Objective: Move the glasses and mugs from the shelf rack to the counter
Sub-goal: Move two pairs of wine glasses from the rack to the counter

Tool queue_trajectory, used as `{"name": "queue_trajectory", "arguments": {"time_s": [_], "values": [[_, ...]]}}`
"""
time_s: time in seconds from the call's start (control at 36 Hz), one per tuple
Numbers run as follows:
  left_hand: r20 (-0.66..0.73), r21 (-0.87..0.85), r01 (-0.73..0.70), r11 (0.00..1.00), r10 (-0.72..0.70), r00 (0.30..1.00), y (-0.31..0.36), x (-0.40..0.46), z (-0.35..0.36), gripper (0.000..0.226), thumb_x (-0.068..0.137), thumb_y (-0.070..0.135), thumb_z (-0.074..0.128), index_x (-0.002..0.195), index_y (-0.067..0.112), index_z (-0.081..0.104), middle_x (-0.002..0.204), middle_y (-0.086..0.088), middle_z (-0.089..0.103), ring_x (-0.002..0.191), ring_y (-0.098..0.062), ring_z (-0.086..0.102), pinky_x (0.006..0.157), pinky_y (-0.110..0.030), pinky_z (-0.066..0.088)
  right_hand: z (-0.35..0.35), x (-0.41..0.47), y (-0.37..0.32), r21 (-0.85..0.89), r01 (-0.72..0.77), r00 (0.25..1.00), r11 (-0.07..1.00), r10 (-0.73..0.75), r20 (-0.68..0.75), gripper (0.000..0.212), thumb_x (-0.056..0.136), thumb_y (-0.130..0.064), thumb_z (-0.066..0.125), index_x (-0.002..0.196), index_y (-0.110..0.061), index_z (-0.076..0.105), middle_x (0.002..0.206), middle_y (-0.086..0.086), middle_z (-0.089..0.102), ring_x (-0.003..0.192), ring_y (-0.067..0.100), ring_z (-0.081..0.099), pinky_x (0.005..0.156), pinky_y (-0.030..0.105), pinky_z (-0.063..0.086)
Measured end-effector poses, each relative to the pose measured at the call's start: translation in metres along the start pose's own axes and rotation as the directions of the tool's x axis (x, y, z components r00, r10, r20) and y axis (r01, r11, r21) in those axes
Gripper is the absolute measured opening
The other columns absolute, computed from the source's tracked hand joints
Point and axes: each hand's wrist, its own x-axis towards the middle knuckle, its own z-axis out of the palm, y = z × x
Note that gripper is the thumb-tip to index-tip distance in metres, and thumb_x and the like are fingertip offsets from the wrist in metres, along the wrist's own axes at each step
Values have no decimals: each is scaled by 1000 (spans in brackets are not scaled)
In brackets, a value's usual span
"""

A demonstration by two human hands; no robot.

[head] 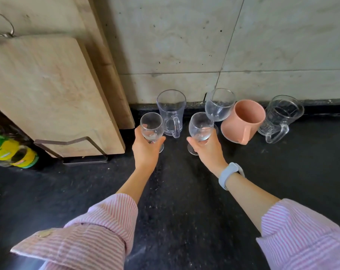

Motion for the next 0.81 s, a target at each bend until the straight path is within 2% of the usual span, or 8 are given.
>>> {"name": "queue_trajectory", "arguments": {"time_s": [0.08, 0.22, 0.39, 0.47, 0.58, 0.64, 0.72, 0.81], "values": [[9, -15, 1, 1000, -1, 1000, 0, 6, 2, 64, 75, 23, 76, 127, 19, 39, 119, -1, 58, 74, 2, 51, 68, -7, 37, 3, 6, -3, -12, 0, 1000, 1000, 0, -15, 54, 78, -32, 70, 120, -16, 40, 116, -3, 55, 105, 16, 56, 90, 26, 45], [24, -29, 8, 1000, -7, 1000, 2, 10, 7, 65, 76, 24, 75, 128, 20, 37, 125, -2, 56, 75, 2, 50, 74, -13, 38, 6, 10, -3, 17, -43, 999, 999, 44, -26, 61, 79, -31, 70, 128, -16, 37, 128, 1, 52, 113, 15, 52, 91, 22, 38], [42, -1, 33, 999, -33, 999, 0, 11, 6, 65, 77, 24, 73, 130, 18, 36, 126, -4, 57, 102, -11, 53, 88, -24, 42, 6, 6, -10, 53, -95, 995, 994, 96, -3, 64, 81, -28, 68, 134, -17, 33, 117, -9, 47, 101, 6, 48, 90, 22, 37], [72, 19, 32, 999, -33, 997, -3, 7, 2, 63, 79, 18, 71, 131, 18, 35, 126, -3, 56, 111, -15, 54, 90, -26, 42, 6, 0, -14, 63, -144, 989, 987, 144, 18, 59, 83, -26, 66, 131, -16, 35, 125, -3, 49, 105, 11, 51, 92, 24, 41], [121, 112, -14, 994, 0, 993, -9, -5, -12, 58, 83, 16, 66, 133, 16, 36, 131, -5, 51, 112, -14, 51, 87, -25, 41, 6, -16, -16, -23, -185, 983, 983, 185, -10, 41, 87, -16, 60, 123, -8, 43, 131, 12, 45, 110, 23, 54, 95, 30, 44], [124, 166, -31, 986, 10, 992, -12, -17, -21, 54, 86, 16, 62, 133, 15, 38, 133, -7, 49, 118, -19, 50, 93, -27, 41, 8, -29, -16, -72, -225, 974, 972, 226, 1, 43, 88, -13, 56, 128, -4, 44, 135, 12, 45, 116, 28, 53, 102, 39, 44], [156, 267, -82, 960, 41, 987, -18, -41, -41, 48, 88, 19, 57, 133, 16, 41, 135, -6, 47, 122, -22, 47, 101, -35, 42, 14, -55, -17, -179, -276, 955, 944, 291, 62, 47, 92, -18, 50, 136, -9, 38, 141, 13, 39, 125, 29, 46, 103, 37, 39], [179, 424, -146, 894, 75, 981, -23, -62, -67, 43, 90, 25, 53, 131, 18, 44, 136, -5, 47, 121, -23, 47, 102, -41, 42, 23, -82, -25, -305, -166, 954, 938, 231, 191, 42, 93, -20, 48, 134, -12, 41, 142, 10, 41, 128, 26, 43, 103, 34, 37]]}}
